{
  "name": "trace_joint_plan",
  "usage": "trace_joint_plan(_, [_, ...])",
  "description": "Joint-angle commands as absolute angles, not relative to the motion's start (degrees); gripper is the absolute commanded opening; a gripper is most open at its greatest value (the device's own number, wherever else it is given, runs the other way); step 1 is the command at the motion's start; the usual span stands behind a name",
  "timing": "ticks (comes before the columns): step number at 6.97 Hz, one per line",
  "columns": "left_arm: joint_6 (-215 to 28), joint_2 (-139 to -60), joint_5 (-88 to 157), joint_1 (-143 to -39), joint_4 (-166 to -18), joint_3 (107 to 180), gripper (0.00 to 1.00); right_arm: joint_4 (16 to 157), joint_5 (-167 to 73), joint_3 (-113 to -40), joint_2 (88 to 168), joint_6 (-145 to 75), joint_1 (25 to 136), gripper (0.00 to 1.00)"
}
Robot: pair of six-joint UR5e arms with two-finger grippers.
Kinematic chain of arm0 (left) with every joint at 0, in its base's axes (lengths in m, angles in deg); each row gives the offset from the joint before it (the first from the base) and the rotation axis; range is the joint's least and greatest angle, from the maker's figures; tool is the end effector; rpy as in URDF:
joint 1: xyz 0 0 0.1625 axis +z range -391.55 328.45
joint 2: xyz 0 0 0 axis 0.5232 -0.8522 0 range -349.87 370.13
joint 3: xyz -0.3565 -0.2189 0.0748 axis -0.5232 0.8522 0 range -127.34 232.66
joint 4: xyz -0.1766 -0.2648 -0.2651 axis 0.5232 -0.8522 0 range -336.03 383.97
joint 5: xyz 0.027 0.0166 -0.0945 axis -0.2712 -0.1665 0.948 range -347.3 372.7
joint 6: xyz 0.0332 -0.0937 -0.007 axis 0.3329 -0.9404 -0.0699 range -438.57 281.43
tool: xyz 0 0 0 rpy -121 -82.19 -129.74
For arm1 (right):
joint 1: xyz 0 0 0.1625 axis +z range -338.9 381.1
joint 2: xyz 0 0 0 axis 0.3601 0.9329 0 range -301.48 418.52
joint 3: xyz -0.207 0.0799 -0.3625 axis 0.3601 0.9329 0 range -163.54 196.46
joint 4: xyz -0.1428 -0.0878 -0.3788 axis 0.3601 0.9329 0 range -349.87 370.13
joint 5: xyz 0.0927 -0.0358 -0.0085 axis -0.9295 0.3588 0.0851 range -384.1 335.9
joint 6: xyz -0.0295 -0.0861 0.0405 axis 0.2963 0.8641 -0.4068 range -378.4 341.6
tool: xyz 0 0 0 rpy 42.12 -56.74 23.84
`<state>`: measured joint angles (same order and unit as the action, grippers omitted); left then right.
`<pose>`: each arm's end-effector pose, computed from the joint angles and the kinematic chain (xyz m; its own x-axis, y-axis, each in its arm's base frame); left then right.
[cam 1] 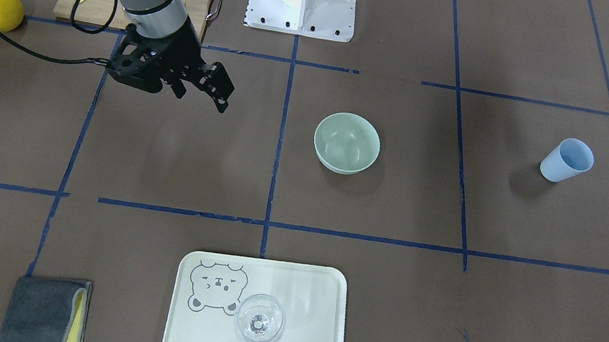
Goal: Pour ice into bowl
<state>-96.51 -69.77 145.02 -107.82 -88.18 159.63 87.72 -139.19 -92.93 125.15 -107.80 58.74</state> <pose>0.0396 -0.4410 0.5500 0.6735 0.2072 -0.7095 -0.0001 0.9599 0.2802 -0.4097 -0.4309 0.2559 0.4551 0.3390 0.8234 -0.2726 0.9333 -0.2336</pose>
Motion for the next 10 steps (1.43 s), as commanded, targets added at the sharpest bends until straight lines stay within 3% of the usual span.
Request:
trace_joint_plan(1, [-117.3,-63.6,144.8,-102.1,-106.4,163.0,1.0,87.6,-138.9,-95.5,129.3,-106.3,59.9,1.0])
trace_joint_plan(3, [-121.1,-63.3,131.9,-91.3,-118.8,163.1,1.0,87.6,-138.4,-95.6,129.9,-106.3,60.1,1.0])
trace_joint_plan(6, [-125.8,-53.3,119.8,-88.3,-137.5,162.8,1.0,87.6,-138.3,-95.7,130.2,-106.3,60.1,1.0])
trace_joint_plan(10, [-136.2,-49.9,95.3,-70.0,-139.9,161.8,1.0,87.6,-137.9,-96.1,130.3,-106.5,59.7,1.0])
